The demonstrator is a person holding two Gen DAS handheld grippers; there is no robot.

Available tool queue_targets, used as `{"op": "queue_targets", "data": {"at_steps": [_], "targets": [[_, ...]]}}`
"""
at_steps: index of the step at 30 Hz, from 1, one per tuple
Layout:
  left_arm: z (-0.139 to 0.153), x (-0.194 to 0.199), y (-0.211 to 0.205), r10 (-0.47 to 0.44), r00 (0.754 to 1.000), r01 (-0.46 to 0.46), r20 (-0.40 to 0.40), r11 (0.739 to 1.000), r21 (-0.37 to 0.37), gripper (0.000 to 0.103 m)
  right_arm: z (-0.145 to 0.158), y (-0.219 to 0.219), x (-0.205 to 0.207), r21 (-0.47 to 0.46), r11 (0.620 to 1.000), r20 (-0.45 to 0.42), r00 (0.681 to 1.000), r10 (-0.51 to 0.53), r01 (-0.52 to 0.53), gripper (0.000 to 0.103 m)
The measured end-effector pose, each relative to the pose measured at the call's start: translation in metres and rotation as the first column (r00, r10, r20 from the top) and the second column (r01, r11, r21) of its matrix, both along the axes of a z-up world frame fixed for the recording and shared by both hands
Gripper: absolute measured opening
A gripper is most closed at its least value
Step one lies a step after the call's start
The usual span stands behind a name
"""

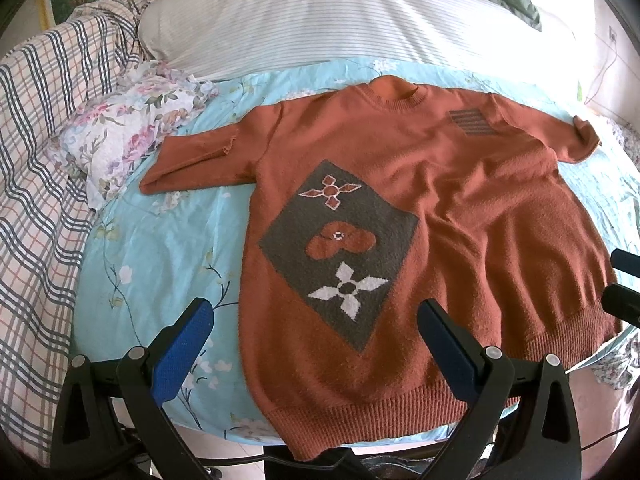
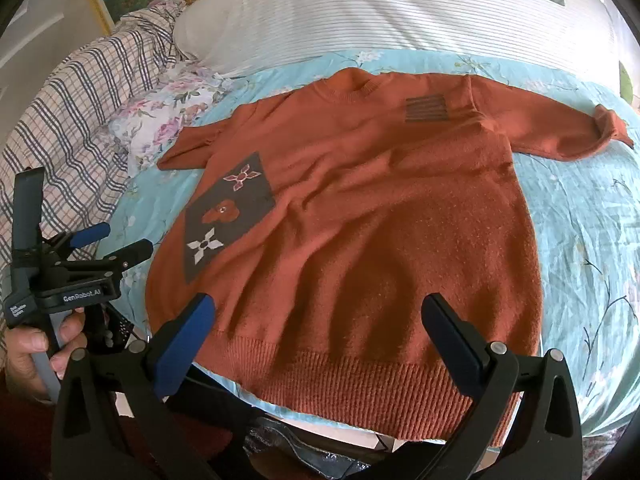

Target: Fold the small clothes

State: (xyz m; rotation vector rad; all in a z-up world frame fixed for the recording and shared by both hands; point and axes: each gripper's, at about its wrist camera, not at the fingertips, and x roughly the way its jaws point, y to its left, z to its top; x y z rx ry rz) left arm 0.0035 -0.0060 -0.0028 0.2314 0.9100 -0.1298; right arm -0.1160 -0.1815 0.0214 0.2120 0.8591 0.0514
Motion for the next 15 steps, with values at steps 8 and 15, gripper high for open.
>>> {"op": "queue_targets", "data": {"at_steps": [8,15], "targets": [[-0.0012,0.0024,0.0004,-0.002,1.000,0.002,-0.020,1.000,0.009,0.102,0.0018,0.0010,-0.0014,-0.018,1.000,0.032,0.999,-0.005,0.006,0.103],[-0.0051,0.0060,-0.0027,-0.003,1.000,0.003,-0.007,1.000,0.015,0.102,0.0000,-0.0048,0.0045,-0.032,0.999,-0.023,1.000,-0.016,0.015,0.103]]}}
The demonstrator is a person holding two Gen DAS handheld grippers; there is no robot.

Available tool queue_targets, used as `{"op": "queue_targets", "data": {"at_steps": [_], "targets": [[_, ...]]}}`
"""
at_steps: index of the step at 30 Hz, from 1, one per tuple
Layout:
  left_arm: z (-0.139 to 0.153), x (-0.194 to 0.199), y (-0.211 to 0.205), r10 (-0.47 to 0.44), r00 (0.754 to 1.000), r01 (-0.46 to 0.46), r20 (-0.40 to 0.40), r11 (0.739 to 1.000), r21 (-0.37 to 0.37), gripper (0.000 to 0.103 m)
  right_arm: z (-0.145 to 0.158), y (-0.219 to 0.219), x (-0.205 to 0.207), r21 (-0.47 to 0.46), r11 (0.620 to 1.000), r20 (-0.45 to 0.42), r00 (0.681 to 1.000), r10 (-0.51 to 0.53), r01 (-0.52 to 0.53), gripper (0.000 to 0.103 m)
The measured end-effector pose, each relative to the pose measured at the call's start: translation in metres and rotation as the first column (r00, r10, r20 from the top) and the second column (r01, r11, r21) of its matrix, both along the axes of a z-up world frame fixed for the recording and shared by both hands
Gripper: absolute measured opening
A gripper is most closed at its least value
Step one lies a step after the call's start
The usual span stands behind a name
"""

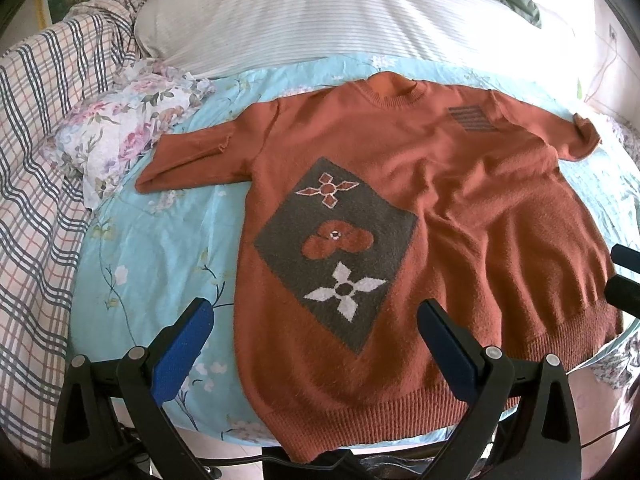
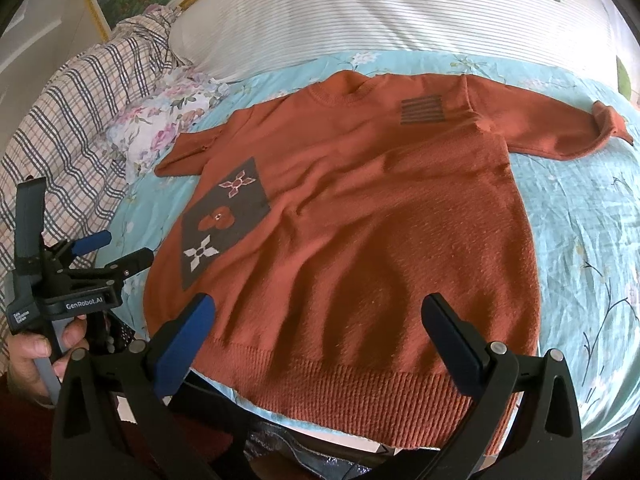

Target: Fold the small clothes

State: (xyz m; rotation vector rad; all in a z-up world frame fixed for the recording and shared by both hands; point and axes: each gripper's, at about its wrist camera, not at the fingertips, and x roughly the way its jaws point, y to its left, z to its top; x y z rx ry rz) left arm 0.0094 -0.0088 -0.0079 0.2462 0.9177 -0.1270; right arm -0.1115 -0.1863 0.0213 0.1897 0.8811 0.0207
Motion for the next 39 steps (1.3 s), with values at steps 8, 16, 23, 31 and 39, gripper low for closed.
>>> {"op": "queue_targets", "data": {"at_steps": [8,16,23,31,39], "targets": [[-0.008,0.008,-0.004,-0.044,0.998,0.042,-0.042,0.998,-0.050,0.102,-0.007,-0.015,0.004,-0.003,0.999,0.000,0.999,-0.033,0.033,0.103],[-0.019,0.028,-0.006,-0.031,0.999,0.029,-0.041,0.998,-0.047,0.102,-0.004,-0.076,0.011,0.072,0.984,0.021,0.986,-0.168,0.166,0.103],[-0.031,0.044,-0.009,-0.021,0.997,0.018,-0.077,0.999,-0.039,0.102,0.005,-0.182,0.005,0.180,0.910,0.080,0.917,-0.391,0.373,0.099],[-0.046,0.059,-0.032,-0.047,0.992,0.045,-0.120,0.999,-0.024,0.102,-0.001,-0.336,0.002,0.384,0.719,0.105,0.746,-0.657,0.579,0.072],[-0.058,0.069,-0.060,-0.083,0.986,0.083,-0.145,0.997,-0.010,0.102,-0.029,-0.462,0.037,0.485,0.543,0.032,0.607,-0.794,0.686,0.066]]}}
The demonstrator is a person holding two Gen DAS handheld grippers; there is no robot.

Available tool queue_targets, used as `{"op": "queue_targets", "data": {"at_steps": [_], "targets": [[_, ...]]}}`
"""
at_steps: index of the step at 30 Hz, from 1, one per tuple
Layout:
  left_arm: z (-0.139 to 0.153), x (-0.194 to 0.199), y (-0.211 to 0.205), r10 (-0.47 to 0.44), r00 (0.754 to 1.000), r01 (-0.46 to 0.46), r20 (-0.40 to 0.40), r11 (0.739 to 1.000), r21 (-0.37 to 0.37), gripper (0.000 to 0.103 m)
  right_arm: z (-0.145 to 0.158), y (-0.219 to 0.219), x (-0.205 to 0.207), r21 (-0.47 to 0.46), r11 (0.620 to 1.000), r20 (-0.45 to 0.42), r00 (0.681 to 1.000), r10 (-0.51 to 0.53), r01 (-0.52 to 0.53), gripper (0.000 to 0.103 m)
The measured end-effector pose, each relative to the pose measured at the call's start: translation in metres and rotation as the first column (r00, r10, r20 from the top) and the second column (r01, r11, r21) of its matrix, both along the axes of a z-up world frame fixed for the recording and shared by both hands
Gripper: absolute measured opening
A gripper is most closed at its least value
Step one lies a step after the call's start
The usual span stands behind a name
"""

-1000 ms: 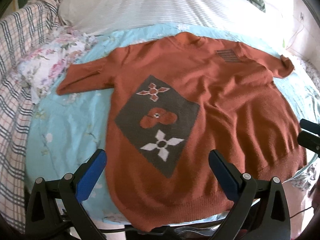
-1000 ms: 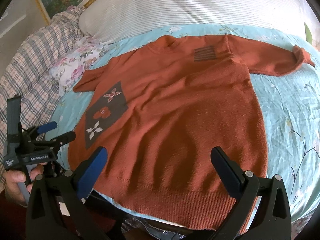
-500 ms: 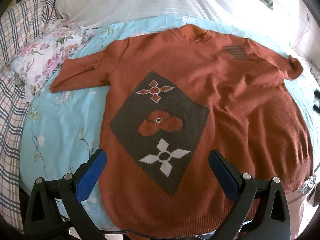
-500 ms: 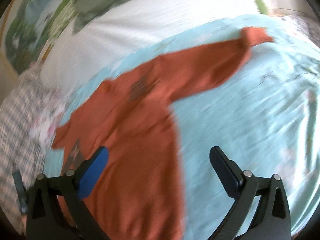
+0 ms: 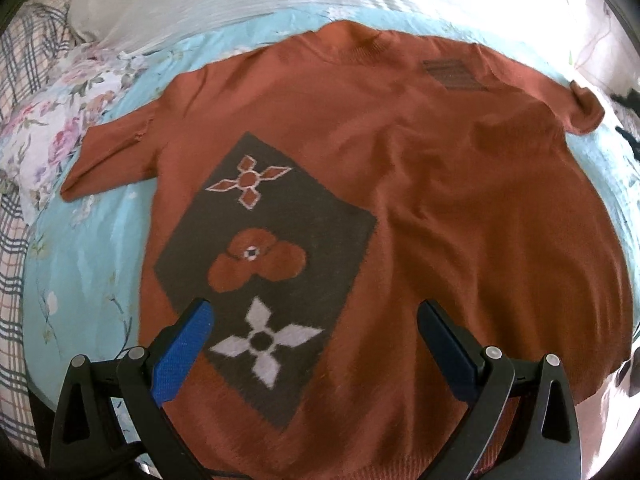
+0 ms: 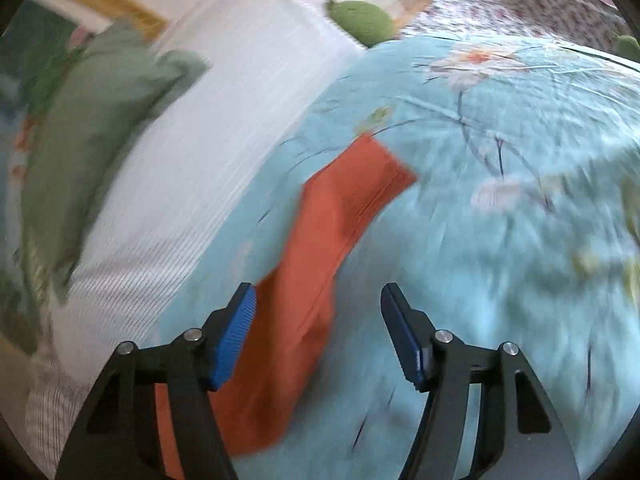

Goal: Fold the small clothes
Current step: 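Reach the right gripper to a sleeve cuff and close on it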

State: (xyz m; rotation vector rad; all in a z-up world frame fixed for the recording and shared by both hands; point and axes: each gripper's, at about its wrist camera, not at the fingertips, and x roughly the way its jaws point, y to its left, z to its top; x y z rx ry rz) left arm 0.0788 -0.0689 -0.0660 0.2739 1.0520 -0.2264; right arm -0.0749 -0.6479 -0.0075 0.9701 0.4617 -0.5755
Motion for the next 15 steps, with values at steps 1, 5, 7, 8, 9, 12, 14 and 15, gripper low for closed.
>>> {"op": "queue_targets", "data": {"at_steps": [1,5,7,8,9,12,14,15], "targets": [[-0.003,0.002,-0.003,-0.002,1.000,0.002,-0.008,1.000,0.005,0.102,-0.004,-0.008,0.008,0.003,1.000,-0.014,1.000,-0.010,0.010,0.066],[-0.010,0.009,-0.010,-0.004,1.000,0.004,-0.026,1.000,0.013,0.102,-0.019,-0.034,0.026,-0.021,0.998,-0.081,0.995,-0.065,0.063,0.062],[-0.012,0.012,-0.011,-0.001,0.999,0.001,-0.035,1.000,0.012,0.102,-0.018,-0.044,0.035,-0.060,0.997,-0.108,0.993,-0.049,0.043,0.052],[-0.013,0.014,-0.011,0.001,0.999,-0.001,-0.038,1.000,0.011,0.102,-0.018,-0.048,0.038,-0.065,0.997,-0.116,0.992,-0.041,0.033,0.047],[-0.015,0.016,-0.010,0.004,0.999,-0.004,-0.044,1.000,0.012,0.102,-0.019,-0.051,0.039,-0.050,0.998,-0.108,0.994,-0.030,0.025,0.028],[-0.017,0.021,-0.008,0.012,0.999,-0.011,-0.052,1.000,0.012,0.102,-0.001,-0.043,0.035,-0.065,0.998,-0.039,0.999,0.016,-0.019,0.008],[-0.017,0.022,-0.007,0.014,0.999,-0.014,-0.051,1.000,0.002,0.102,0.019,-0.023,0.034,-0.106,0.992,-0.002,0.997,0.073,-0.073,0.008],[-0.017,0.022,-0.007,0.015,0.999,-0.015,-0.050,1.000,0.000,0.102,0.027,-0.013,0.035,-0.119,0.988,0.009,0.995,0.100,-0.098,0.008]]}}
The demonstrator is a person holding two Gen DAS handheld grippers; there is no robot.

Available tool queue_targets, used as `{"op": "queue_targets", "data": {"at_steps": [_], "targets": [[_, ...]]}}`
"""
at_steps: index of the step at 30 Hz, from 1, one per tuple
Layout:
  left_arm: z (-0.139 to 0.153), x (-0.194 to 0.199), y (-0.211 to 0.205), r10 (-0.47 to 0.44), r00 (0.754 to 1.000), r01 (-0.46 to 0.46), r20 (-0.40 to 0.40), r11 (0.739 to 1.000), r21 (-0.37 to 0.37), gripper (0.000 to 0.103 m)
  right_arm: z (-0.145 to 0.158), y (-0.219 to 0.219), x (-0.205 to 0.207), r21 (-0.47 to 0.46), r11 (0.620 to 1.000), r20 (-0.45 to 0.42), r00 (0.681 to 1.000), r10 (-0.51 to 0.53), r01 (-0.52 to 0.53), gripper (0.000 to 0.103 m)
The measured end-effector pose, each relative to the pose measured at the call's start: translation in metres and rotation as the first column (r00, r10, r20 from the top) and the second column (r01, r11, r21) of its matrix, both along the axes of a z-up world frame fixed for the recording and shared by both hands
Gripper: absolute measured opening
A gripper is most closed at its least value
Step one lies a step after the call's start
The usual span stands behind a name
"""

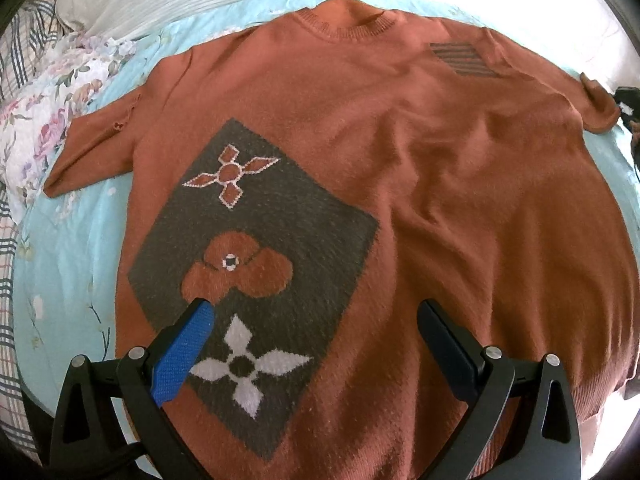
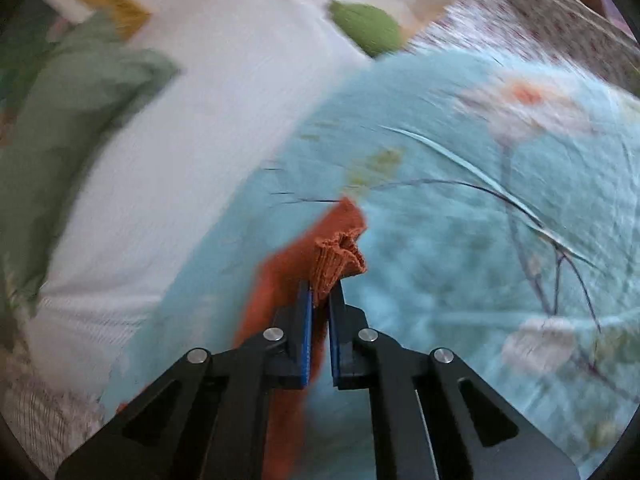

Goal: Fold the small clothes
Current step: 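Reach the right gripper to a sleeve cuff and close on it, then carry the held cuff across the sweater body and open the right gripper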

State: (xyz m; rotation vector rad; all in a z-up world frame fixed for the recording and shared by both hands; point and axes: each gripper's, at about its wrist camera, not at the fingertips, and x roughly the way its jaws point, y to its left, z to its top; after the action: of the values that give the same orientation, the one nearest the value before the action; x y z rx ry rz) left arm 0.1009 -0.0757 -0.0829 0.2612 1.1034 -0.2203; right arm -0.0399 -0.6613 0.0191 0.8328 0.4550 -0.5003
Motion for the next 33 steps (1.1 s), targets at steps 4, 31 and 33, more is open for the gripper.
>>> {"op": "queue_targets", "data": {"at_steps": [4,31,33], "targets": [[0.002,-0.001,0.001,-0.006,1.000,0.006,0.005,1.000,-0.024,0.102,0.037,0.067,0.013,-0.041,0.983,0.048,0.982,0.181,-0.179,0.008],[0.019,0.031,0.090,0.129,0.991,-0.109,0.047,0.947,-0.302,0.102,-0.071,0.480,0.251,0.312,0.508,0.133,0.566,0.814,-0.803,0.008],[0.018,0.040,0.093,0.131,0.990,-0.110,0.047,0.944,-0.310,0.102,-0.075,0.487,0.256,0.310,0.515,0.107,0.567,0.816,-0.799,0.012]]}}
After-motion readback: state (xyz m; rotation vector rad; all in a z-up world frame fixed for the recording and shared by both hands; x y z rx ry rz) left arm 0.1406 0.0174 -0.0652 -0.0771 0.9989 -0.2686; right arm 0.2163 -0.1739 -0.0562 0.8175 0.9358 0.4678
